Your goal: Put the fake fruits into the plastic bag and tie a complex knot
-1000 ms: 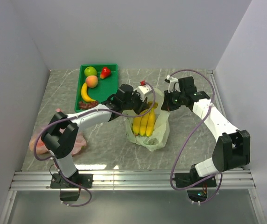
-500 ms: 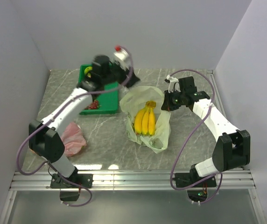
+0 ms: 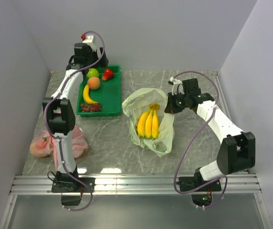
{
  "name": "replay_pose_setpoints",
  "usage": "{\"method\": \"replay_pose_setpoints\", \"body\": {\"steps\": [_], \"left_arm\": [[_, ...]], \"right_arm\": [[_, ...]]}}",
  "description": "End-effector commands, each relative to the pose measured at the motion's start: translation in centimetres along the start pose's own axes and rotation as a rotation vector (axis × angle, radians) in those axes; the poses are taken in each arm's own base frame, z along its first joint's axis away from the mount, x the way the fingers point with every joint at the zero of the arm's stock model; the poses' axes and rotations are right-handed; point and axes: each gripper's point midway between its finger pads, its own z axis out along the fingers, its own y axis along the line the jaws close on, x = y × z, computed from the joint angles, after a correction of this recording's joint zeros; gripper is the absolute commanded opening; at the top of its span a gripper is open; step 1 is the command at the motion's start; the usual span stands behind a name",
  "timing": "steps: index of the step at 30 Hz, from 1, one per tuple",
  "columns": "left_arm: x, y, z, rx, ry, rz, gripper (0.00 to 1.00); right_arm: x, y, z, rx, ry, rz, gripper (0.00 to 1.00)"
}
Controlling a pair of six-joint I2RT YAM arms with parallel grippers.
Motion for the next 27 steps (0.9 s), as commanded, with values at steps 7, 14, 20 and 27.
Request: {"method": "replay_pose_setpoints", "body": {"steps": [7, 14, 20, 27], "left_arm": [[8.2, 9.1, 4.5, -0.271, 0.174, -0.044, 0.99], [14.4, 10.6, 4.8, -0.293, 0.307, -0.038, 0.99], [16.8, 10.8, 4.2, -0.302, 0.368, -0.049, 0.99], [17.4, 9.4, 2.1, -0.255, 0.409, -0.07, 0.99]], "right_arm": [[-1.1, -0.6, 0.5, 0.005, -0.02, -0.005, 0.0], [-1.3, -0.8, 0.9, 0.006, -0.013, -0.002, 0.0], [-1.4, -0.8, 1.1, 0.003, -0.012, 0.003, 0.0], [-1.3, -0.8, 0.7, 0.013, -0.016, -0.006, 0.0]]}}
